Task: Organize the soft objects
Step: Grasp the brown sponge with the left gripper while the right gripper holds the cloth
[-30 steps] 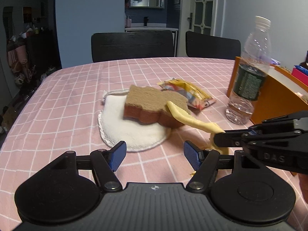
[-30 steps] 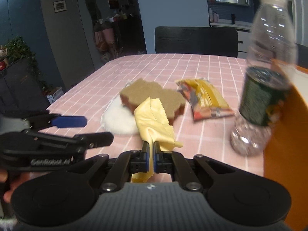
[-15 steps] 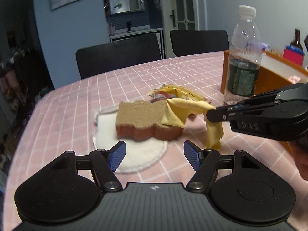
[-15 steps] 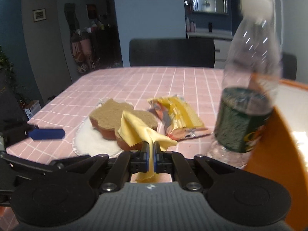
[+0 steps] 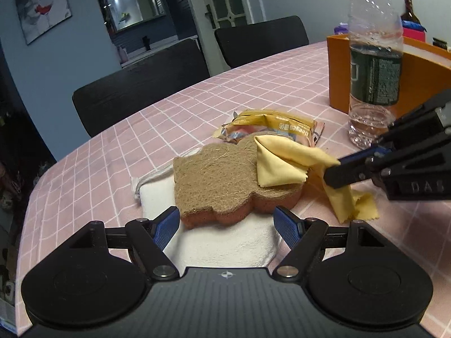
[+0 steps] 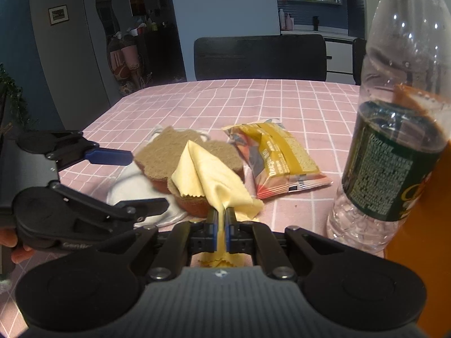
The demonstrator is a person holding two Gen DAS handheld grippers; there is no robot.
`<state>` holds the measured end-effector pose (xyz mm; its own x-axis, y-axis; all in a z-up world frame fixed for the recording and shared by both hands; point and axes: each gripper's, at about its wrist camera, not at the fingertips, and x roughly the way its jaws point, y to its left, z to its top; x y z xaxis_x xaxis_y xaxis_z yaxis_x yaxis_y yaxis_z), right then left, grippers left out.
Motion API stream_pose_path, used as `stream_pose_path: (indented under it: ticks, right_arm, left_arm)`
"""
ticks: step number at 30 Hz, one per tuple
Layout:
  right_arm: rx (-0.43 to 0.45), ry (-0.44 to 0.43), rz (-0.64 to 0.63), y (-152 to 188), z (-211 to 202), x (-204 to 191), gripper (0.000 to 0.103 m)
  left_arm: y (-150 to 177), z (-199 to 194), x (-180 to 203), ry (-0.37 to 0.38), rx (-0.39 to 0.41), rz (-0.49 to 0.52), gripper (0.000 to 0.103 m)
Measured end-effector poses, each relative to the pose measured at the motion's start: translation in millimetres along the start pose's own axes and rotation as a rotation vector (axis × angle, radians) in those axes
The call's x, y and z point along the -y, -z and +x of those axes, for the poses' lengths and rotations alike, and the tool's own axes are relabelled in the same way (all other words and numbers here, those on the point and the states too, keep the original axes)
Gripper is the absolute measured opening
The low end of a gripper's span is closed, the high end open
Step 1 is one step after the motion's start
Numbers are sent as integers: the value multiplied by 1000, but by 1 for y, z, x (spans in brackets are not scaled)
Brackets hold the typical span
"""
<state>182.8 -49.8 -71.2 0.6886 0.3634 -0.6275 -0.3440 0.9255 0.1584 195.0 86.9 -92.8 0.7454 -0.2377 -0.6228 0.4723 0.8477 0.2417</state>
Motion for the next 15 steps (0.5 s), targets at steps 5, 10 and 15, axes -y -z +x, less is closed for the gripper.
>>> stream_pose_path:
  ticks: [5, 10, 15]
  right_arm:
    - [-8, -10, 1, 2, 5, 0, 3]
    - [-7, -11, 2, 4, 1, 1, 3]
    - [6, 13, 23, 7, -8, 8, 3]
  left_arm:
    - [-3, -1, 6, 18, -11, -28, 24]
    - [2, -7, 21, 55, -57, -55, 0]
    - [4, -21, 25, 42, -31, -73, 8]
